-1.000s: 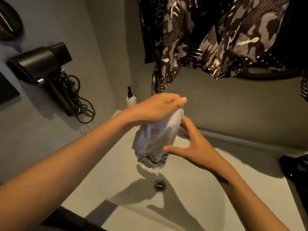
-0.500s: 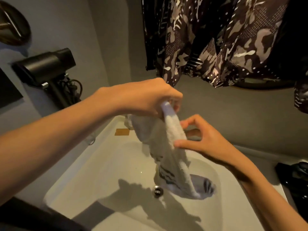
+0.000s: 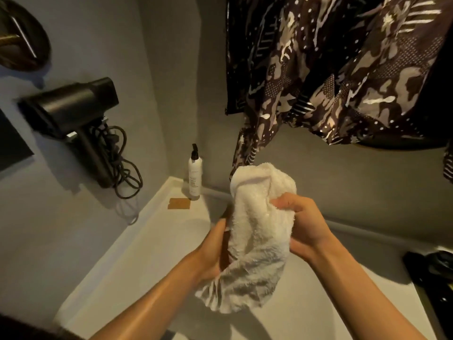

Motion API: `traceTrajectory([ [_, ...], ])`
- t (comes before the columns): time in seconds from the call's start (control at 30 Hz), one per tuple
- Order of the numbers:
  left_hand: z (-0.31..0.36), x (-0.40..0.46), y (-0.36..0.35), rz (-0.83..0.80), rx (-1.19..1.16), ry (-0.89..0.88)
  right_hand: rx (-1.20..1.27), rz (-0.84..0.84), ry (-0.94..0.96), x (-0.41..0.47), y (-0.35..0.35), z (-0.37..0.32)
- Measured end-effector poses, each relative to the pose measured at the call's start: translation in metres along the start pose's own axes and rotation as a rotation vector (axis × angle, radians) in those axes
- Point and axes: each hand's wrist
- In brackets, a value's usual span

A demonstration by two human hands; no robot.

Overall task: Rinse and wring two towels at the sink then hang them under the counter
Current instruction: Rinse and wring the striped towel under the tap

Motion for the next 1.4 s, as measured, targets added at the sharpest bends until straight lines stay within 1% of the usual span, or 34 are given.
traceTrajectory([
  [0.03, -0.004, -0.003, 0.005, -0.036, -0.017, 0.016, -0.164, 0.079, 0.032, 0.004, 0.001, 0.003],
  [0.07, -0.006, -0.008, 0.009, -0.064, -0.042, 0.012, -0.457, 0.185, 0.083, 0.007, 0.003, 0.004],
  [0.1, -0.004, -0.014, 0.013, -0.076, -0.070, 0.029, -0.775, 0.269, 0.129, 0.008, 0.002, 0.005],
  [0.13, -0.001, -0.017, 0.023, -0.073, -0.075, 0.043, -1.035, 0.332, 0.150, 0.009, 0.001, 0.007],
  [0.17, 0.003, -0.020, 0.027, -0.077, -0.059, 0.037, -1.096, 0.359, 0.123, 0.008, 0.001, 0.009],
  [0.2, 0.008, -0.019, 0.032, -0.082, -0.002, 0.002, -1.022, 0.382, 0.083, 0.005, 0.000, 0.011],
  [0.23, 0.013, -0.016, 0.038, -0.115, 0.053, -0.041, -0.865, 0.410, 0.044, 0.000, 0.001, 0.012],
  [0.3, 0.028, -0.015, 0.043, -0.123, 0.118, -0.118, -0.446, 0.434, 0.016, -0.016, 0.006, 0.011],
  [0.37, 0.043, -0.014, 0.041, -0.102, 0.047, -0.166, 0.076, 0.447, 0.112, -0.027, 0.014, 0.018],
  [0.4, 0.046, -0.012, 0.038, -0.073, 0.005, -0.160, 0.249, 0.463, 0.134, -0.027, 0.017, 0.029],
  [0.43, 0.047, -0.012, 0.035, -0.061, -0.015, -0.125, 0.346, 0.474, 0.123, -0.023, 0.015, 0.042],
  [0.47, 0.045, -0.012, 0.032, -0.051, 0.004, -0.081, 0.396, 0.460, 0.088, -0.018, 0.012, 0.058],
  [0.5, 0.044, -0.012, 0.029, -0.043, 0.039, -0.053, 0.436, 0.403, 0.066, -0.016, 0.011, 0.074],
  [0.53, 0.045, -0.012, 0.030, -0.037, 0.049, -0.048, 0.450, 0.342, 0.052, -0.015, 0.010, 0.082],
  [0.57, 0.049, -0.014, 0.034, -0.029, 0.044, -0.079, 0.458, 0.306, 0.054, -0.018, 0.011, 0.080],
  [0.67, 0.062, -0.030, 0.047, -0.003, -0.006, -0.116, 0.421, 0.345, 0.210, -0.039, 0.034, 0.056],
  [0.7, 0.063, -0.034, 0.051, 0.013, 0.001, -0.117, 0.399, 0.331, 0.244, -0.048, 0.040, 0.047],
  [0.77, 0.064, -0.036, 0.054, 0.122, 0.030, -0.109, 0.351, 0.299, 0.276, -0.059, 0.054, 0.034],
  [0.83, 0.065, -0.035, 0.051, 0.192, 0.010, -0.123, 0.317, 0.322, 0.282, -0.067, 0.067, 0.024],
  [0.87, 0.065, -0.037, 0.045, 0.219, -0.011, -0.138, 0.378, 0.328, 0.326, -0.068, 0.071, 0.019],
  [0.93, 0.056, -0.041, 0.030, 0.209, -0.036, -0.135, 0.556, 0.360, 0.409, -0.065, 0.067, 0.021],
  [1.0, 0.041, -0.045, 0.015, 0.182, -0.047, -0.133, 0.604, 0.330, 0.324, -0.053, 0.054, 0.045],
  [1.07, 0.029, -0.048, 0.011, 0.192, -0.024, -0.121, 0.521, 0.320, 0.171, -0.046, 0.046, 0.071],
  [1.1, 0.024, -0.048, 0.014, 0.199, -0.026, -0.122, 0.470, 0.314, 0.134, -0.045, 0.046, 0.075],
  [1.13, 0.020, -0.049, 0.017, 0.206, -0.040, -0.121, 0.407, 0.345, 0.147, -0.047, 0.047, 0.074],
  [1.2, 0.010, -0.047, 0.026, 0.209, -0.031, -0.113, 0.259, 0.445, 0.245, -0.047, 0.051, 0.065],
  [1.23, 0.006, -0.047, 0.032, 0.225, -0.002, -0.118, 0.153, 0.485, 0.260, -0.046, 0.052, 0.063],
  [1.27, 0.002, -0.047, 0.036, 0.249, 0.049, -0.144, -0.004, 0.528, 0.272, -0.048, 0.050, 0.062],
  [1.33, -0.002, -0.052, 0.042, 0.297, 0.150, -0.208, -0.371, 0.618, 0.236, -0.054, 0.052, 0.067],
  [1.37, -0.003, -0.056, 0.046, 0.291, 0.176, -0.221, -0.518, 0.634, 0.222, -0.057, 0.055, 0.068],
  [1.4, -0.004, -0.061, 0.046, 0.287, 0.159, -0.207, -0.608, 0.632, 0.214, -0.060, 0.060, 0.065],
])
Point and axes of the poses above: each hand's wrist, its own x-axis towards the middle knuckle, its own y-axis out of the back of the hand, z = x × y, and after that the axes turned 3 degrees about z, right-handed
